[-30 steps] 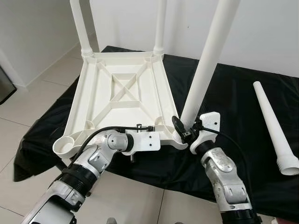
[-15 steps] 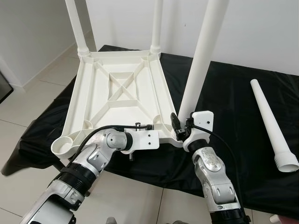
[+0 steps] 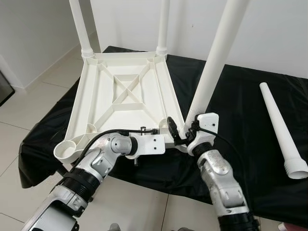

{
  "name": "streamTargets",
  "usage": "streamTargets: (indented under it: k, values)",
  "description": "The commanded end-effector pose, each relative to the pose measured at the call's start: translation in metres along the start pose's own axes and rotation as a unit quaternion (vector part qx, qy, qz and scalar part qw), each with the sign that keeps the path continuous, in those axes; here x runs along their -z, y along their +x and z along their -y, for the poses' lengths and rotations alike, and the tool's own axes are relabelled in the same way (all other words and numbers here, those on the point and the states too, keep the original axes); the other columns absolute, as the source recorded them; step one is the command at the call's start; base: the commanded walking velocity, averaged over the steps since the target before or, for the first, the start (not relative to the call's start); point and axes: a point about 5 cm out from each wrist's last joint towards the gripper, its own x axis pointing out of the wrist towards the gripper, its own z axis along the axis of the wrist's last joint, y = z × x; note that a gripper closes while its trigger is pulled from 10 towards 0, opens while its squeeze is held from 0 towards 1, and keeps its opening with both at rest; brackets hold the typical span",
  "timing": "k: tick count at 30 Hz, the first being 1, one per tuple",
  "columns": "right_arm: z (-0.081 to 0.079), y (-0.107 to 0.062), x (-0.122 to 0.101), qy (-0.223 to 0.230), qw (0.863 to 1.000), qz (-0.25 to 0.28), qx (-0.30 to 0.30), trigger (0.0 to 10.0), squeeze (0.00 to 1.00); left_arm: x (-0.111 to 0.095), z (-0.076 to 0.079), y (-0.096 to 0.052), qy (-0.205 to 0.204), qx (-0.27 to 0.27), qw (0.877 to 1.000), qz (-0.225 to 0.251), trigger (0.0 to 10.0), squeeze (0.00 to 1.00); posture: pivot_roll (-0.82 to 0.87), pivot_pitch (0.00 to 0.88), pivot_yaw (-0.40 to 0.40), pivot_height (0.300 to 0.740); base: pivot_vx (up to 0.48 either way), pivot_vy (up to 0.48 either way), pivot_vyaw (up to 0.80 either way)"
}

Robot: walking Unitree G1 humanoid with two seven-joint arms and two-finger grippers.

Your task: Building children table

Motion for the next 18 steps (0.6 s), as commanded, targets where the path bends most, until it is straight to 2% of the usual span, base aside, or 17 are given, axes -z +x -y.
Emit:
streamTargets:
  k: [1, 5, 6, 7, 8, 11, 17, 18]
  values:
    - [0.004, 0.0, 0.003, 0.011, 1.0, -0.004, -0.009, 10.0, 1.0, -0.004, 0.001, 0.002, 0.01, -0.005, 1.0, 0.008, 10.0, 0.0, -0.02, 0.0, -0.026, 0.74, 0.0, 0.0, 0.0]
    - [0.012, 0.003, 0.002, -0.002, 1.0, -0.004, -0.015, 10.0, 1.0, -0.004, 0.001, 0.002, 0.009, -0.005, 1.0, 0.008, 10.0, 0.0, -0.02, 0.0, -0.026, 0.74, 0.0, 0.0, 0.0]
    - [0.017, 0.004, 0.003, -0.012, 1.0, -0.005, -0.021, 10.0, 0.16, -0.004, 0.001, 0.002, 0.009, -0.005, 1.0, 0.008, 10.0, 0.0, -0.02, 0.0, -0.026, 0.74, 0.0, 0.0, 0.0]
    - [0.023, 0.006, 0.003, -0.011, 1.0, -0.009, -0.027, 10.0, 0.0, -0.003, 0.001, 0.002, 0.008, -0.005, 1.0, 0.007, 10.0, 0.0, -0.03, 0.0, -0.025, 0.74, 0.0, 0.0, 0.0]
    - [0.027, 0.007, 0.005, -0.012, 0.999, -0.014, -0.049, 10.0, 0.0, -0.002, 0.002, 0.003, 0.006, -0.005, 1.0, 0.007, 10.0, 0.0, -0.03, 0.0, -0.022, 0.74, 0.0, 0.0, 0.0]
    - [0.029, 0.007, 0.005, -0.012, 0.998, -0.017, -0.064, 10.0, 0.0, -0.002, 0.002, 0.003, 0.005, -0.005, 1.0, 0.006, 10.0, 0.0, -0.03, 0.0, -0.022, 0.74, 0.0, 0.0, 0.0]
    - [0.048, 0.011, 0.005, -0.017, 0.986, -0.033, -0.165, 10.0, 0.0, -0.002, 0.003, 0.004, 0.0, -0.003, 1.0, 0.006, 10.0, 0.0, -0.03, 0.006, -0.014, 0.74, 0.0, 0.0, 0.0]
    - [0.048, 0.011, 0.005, -0.017, 0.986, -0.033, -0.165, 10.0, 0.0, -0.002, 0.003, 0.004, 0.0, -0.003, 1.0, 0.006, 10.0, 0.0, -0.03, 0.006, -0.014, 0.74, 0.0, 0.0, 0.0]
